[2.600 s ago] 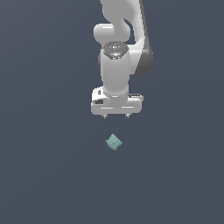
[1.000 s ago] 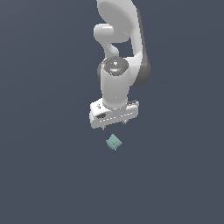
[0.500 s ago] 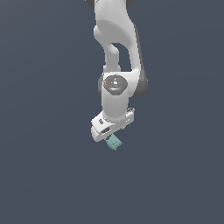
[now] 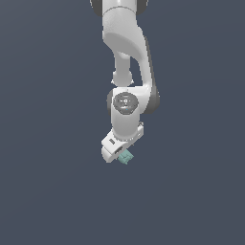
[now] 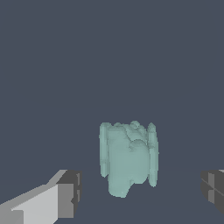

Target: Pick up the object and move it to a goal position.

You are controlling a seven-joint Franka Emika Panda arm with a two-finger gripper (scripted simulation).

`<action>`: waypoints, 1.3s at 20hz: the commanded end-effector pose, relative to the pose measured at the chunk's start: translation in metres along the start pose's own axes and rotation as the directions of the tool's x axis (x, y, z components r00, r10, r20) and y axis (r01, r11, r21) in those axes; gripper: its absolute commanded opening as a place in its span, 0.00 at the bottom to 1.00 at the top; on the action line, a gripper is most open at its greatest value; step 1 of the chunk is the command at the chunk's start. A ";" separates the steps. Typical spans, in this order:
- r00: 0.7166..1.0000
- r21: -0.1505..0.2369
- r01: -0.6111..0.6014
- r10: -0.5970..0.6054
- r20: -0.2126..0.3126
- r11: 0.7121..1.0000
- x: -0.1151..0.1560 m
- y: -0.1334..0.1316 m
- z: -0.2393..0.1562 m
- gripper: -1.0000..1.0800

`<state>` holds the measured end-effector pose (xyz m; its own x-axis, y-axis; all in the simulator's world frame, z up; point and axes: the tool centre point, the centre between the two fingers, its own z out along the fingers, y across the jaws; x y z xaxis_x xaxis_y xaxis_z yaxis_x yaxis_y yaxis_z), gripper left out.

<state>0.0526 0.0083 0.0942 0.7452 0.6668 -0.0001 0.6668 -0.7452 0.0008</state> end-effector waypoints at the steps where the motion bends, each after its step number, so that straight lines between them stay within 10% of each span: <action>1: 1.000 0.000 0.019 -0.019 0.000 1.000 0.001 0.001 0.003 0.96; 23: 1.000 0.001 0.026 -0.026 0.000 1.000 0.001 0.001 0.054 0.96; 24: 1.000 0.001 0.026 -0.026 0.000 1.000 0.001 0.001 0.054 0.00; 26: 1.000 0.001 0.026 -0.026 0.000 1.000 0.001 0.001 0.054 0.00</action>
<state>0.0536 0.0086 0.0399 0.7274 0.6862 -0.0005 0.6862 -0.7274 -0.0005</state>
